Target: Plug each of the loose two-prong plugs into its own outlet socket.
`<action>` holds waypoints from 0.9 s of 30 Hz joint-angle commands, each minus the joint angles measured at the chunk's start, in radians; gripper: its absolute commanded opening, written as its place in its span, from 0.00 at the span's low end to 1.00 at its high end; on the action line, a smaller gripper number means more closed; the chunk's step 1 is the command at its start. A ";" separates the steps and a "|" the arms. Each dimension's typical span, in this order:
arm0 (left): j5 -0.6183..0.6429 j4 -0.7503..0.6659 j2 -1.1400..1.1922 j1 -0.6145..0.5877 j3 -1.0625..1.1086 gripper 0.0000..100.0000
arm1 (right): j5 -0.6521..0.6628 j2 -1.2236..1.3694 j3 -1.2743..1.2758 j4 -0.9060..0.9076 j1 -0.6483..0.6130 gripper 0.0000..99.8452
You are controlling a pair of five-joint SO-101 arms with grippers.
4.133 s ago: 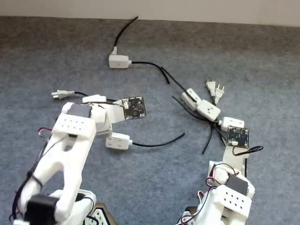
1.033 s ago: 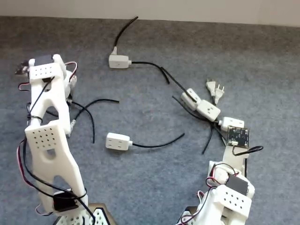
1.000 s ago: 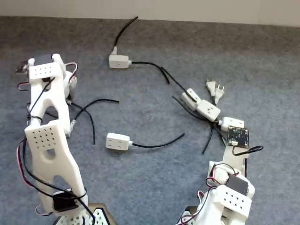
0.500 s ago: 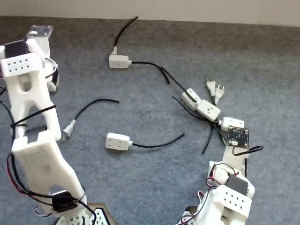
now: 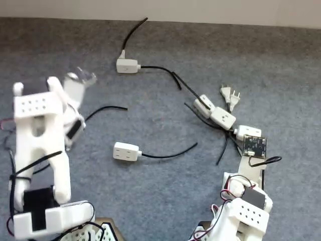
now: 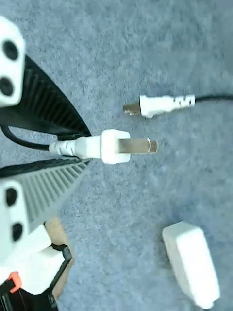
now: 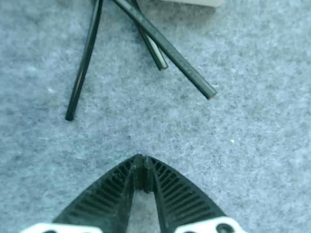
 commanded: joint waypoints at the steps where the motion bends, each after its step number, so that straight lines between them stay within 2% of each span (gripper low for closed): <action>1: -0.195 -0.222 -0.087 -0.001 0.315 0.01 | 0.009 -0.005 0.004 -0.018 -0.008 0.01; 5: -0.358 -0.439 -0.093 -0.077 0.512 0.01 | 0.008 -0.005 0.004 -0.018 -0.008 0.01; 8: -0.439 -0.519 -0.093 -0.136 0.564 0.01 | 0.006 -0.005 0.004 -0.018 -0.008 0.01; 13: -0.649 -0.525 -0.094 -0.196 0.572 0.01 | 0.006 -0.005 0.004 -0.018 -0.008 0.01; 16: -0.733 -0.525 -0.094 -0.225 0.568 0.04 | 0.006 -0.005 0.004 -0.018 -0.008 0.01; 21: -0.783 -0.532 -0.094 -0.242 0.568 0.16 | 0.006 -0.005 0.004 -0.018 -0.008 0.01; 27: -0.844 -0.532 -0.088 -0.234 0.573 0.16 | 0.006 -0.005 0.005 -0.018 -0.008 0.01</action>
